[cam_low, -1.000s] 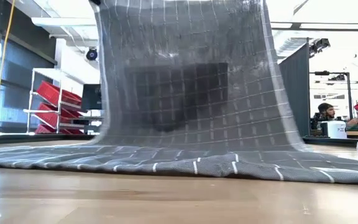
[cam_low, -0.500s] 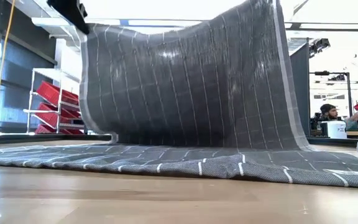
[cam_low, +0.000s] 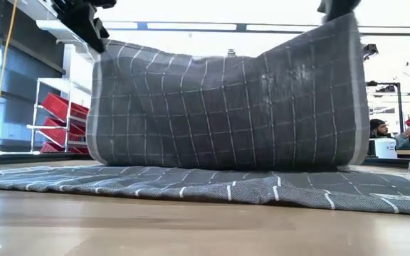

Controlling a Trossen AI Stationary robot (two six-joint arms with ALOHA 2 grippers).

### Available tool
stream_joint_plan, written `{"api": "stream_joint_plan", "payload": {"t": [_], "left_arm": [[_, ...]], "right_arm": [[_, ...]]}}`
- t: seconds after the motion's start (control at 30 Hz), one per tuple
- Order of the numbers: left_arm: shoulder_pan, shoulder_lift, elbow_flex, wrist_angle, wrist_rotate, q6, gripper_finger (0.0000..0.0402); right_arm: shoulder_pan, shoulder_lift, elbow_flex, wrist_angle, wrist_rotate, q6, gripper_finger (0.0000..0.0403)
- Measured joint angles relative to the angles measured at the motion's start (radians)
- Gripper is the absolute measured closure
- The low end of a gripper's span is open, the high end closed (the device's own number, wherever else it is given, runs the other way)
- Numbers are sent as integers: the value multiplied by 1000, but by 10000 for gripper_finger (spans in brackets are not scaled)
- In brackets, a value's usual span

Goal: Fold towel
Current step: Fold the gray patterned towel

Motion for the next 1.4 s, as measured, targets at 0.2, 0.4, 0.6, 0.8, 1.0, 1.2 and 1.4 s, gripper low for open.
{"api": "stream_joint_plan", "payload": {"t": [0.2,0.4,0.6,0.8,1.0,1.2,1.4], "left_arm": [[-43,44,0,-50,15,-16,402],[-75,113,0,-56,173,-24,402],[-109,216,0,-73,308,-16,402],[-188,305,0,-84,385,21,402],[-225,403,0,-92,511,57,402],[-247,520,-1,-141,537,135,402],[-253,623,-2,-149,492,185,402]], "right_arm": [[67,0,-152,134,-52,30,403],[97,1,-255,280,-89,87,403],[125,4,-322,466,-134,99,403],[165,5,-394,613,-195,105,403],[202,9,-434,658,-231,122,403],[211,10,-444,686,-274,79,403],[208,10,-444,702,-270,71,403]]}}
